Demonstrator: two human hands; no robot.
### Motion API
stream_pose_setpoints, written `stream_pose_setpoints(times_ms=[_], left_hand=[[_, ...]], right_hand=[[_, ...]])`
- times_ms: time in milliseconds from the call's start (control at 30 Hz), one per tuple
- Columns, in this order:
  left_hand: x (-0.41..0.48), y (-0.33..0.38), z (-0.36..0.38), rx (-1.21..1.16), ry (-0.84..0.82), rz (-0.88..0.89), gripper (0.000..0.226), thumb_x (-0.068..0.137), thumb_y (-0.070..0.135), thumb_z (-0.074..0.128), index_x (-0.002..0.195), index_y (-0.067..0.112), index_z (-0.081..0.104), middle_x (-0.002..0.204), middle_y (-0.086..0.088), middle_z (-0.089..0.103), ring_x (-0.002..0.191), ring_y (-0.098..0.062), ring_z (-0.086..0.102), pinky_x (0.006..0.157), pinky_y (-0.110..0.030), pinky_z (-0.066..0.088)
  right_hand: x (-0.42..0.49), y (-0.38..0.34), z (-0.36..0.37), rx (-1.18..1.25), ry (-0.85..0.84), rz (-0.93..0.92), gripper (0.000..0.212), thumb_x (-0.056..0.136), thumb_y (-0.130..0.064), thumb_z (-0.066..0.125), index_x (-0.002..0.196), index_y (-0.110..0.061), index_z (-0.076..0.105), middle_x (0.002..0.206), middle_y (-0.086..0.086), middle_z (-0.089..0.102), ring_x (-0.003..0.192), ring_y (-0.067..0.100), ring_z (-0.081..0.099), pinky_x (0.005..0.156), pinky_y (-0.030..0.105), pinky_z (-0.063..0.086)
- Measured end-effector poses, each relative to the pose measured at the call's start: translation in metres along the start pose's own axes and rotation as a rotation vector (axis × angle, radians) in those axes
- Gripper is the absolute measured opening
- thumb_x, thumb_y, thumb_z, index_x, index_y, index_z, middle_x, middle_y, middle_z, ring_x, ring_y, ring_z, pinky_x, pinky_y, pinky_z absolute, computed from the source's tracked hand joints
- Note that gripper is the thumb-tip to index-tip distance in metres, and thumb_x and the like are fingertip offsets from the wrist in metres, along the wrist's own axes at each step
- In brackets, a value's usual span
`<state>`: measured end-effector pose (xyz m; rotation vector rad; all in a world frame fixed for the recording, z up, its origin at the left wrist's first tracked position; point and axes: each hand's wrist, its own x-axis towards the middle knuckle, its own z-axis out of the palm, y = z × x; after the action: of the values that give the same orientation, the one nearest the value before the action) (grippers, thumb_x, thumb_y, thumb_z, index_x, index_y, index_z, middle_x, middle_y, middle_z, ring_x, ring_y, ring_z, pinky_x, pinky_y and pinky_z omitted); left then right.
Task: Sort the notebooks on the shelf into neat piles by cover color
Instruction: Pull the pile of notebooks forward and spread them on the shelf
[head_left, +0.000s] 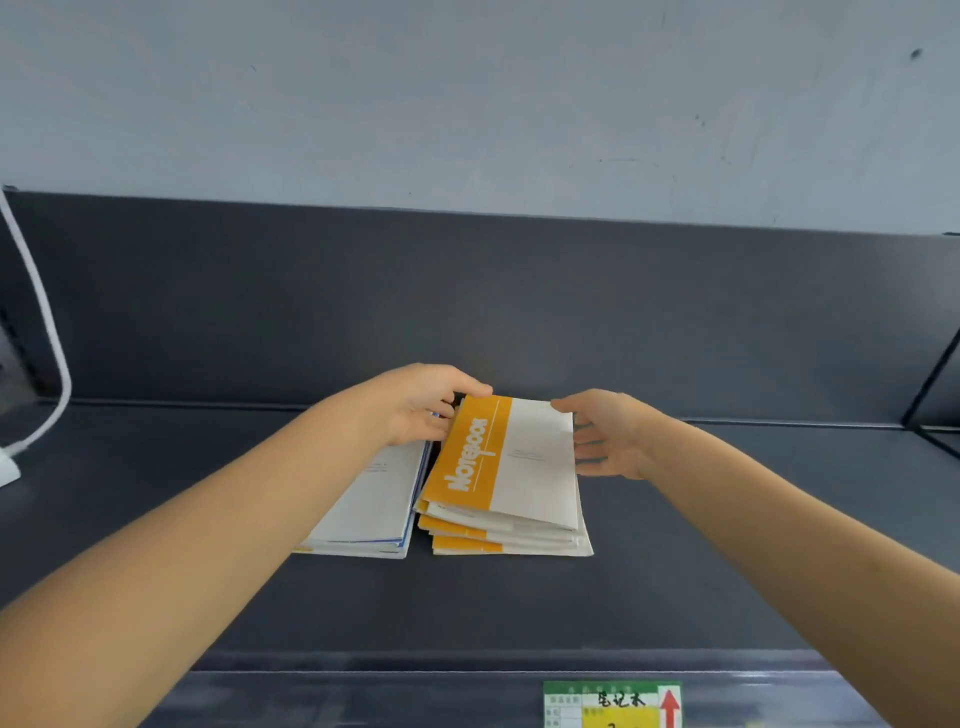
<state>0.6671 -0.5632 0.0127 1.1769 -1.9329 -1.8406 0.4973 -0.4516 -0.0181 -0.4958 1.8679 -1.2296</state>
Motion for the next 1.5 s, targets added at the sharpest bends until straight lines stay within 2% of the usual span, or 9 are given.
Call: stream_pose_setpoints(times_ms=[67,133,267,500,667,967,1133,1333,1500], left_hand=[[0.002,0.005,0.002,0.093,0.016,0.122,0.026,0.089,0.023,0.069,0.107,0.011,0.055,0.097,-0.002,0.059,0.080,-0.010,0.058,0.080,-0.026,0.048],[0.008,0.007,0.008,0.362,0.080,0.297,0.023,0.091,0.030,0.066,0.108,0.017,0.058,0.103,0.001,0.061,0.092,-0.010,0.060,0.087,-0.026,0.046],[0.018,0.009,0.039,0.910,0.249,0.620,0.053,0.092,0.049,0.054,0.137,0.021,0.046,0.139,0.003,0.049,0.125,-0.017,0.049,0.094,-0.035,0.046],[0.020,0.031,0.150,1.391,0.323,0.693,0.063,0.092,0.065,0.036,0.127,0.014,0.048,0.125,-0.003,0.054,0.116,-0.025,0.050,0.085,-0.036,0.040],[0.027,0.048,0.262,1.399,0.341,0.683,0.064,0.091,0.068,0.035,0.122,0.013,0.049,0.120,-0.003,0.055,0.112,-0.025,0.050,0.081,-0.035,0.037],[0.046,0.099,0.476,1.326,0.182,0.707,0.076,0.089,0.072,0.031,0.137,0.014,0.041,0.133,-0.001,0.051,0.124,-0.023,0.046,0.081,-0.034,0.038],[0.062,0.129,0.548,1.315,0.107,0.787,0.079,0.088,0.074,0.030,0.139,0.015,0.039,0.134,0.000,0.050,0.125,-0.022,0.045,0.088,-0.037,0.043],[0.093,0.168,0.618,1.222,0.038,0.884,0.079,0.087,0.075,0.032,0.137,0.015,0.043,0.136,-0.002,0.051,0.125,-0.025,0.047,0.090,-0.040,0.044],[0.112,0.195,0.685,1.006,-0.160,0.804,0.063,0.090,0.062,0.047,0.131,0.014,0.047,0.129,-0.002,0.054,0.114,-0.023,0.053,0.090,-0.037,0.047]], right_hand=[[0.000,0.000,-0.003,-0.085,0.114,-0.126,0.036,0.087,-0.028,0.065,0.115,-0.010,0.052,0.101,0.006,0.053,0.099,0.025,0.053,0.090,0.037,0.047],[-0.005,0.000,-0.009,-0.392,0.233,-0.253,0.030,0.088,-0.031,0.061,0.109,-0.010,0.054,0.092,0.008,0.052,0.088,0.024,0.054,0.080,0.034,0.045],[-0.019,0.007,-0.035,-0.942,0.392,-0.355,0.055,0.091,-0.044,0.052,0.133,-0.011,0.042,0.126,0.009,0.049,0.117,0.029,0.047,0.082,0.035,0.042],[-0.040,0.037,-0.151,-1.273,0.568,-0.290,0.060,0.090,-0.056,0.047,0.133,-0.015,0.040,0.128,0.007,0.047,0.122,0.028,0.042,0.098,0.040,0.035],[-0.055,0.072,-0.266,-1.258,0.626,-0.324,0.061,0.088,-0.057,0.048,0.133,-0.016,0.041,0.128,0.006,0.047,0.122,0.027,0.041,0.097,0.039,0.035],[-0.074,0.111,-0.462,-1.219,0.671,-0.268,0.065,0.086,-0.057,0.050,0.137,-0.017,0.042,0.138,0.008,0.044,0.130,0.030,0.038,0.103,0.042,0.035],[-0.067,0.121,-0.541,-1.090,0.691,-0.182,0.063,0.088,-0.057,0.048,0.135,-0.016,0.044,0.138,0.009,0.047,0.127,0.030,0.042,0.100,0.041,0.040],[-0.060,0.135,-0.611,-1.069,0.743,-0.105,0.055,0.091,-0.054,0.047,0.127,-0.013,0.049,0.129,0.007,0.053,0.113,0.027,0.051,0.080,0.032,0.041],[-0.065,0.143,-0.680,-1.086,0.796,0.009,0.055,0.092,-0.052,0.046,0.126,-0.010,0.052,0.126,0.007,0.057,0.113,0.027,0.053,0.087,0.034,0.044]])
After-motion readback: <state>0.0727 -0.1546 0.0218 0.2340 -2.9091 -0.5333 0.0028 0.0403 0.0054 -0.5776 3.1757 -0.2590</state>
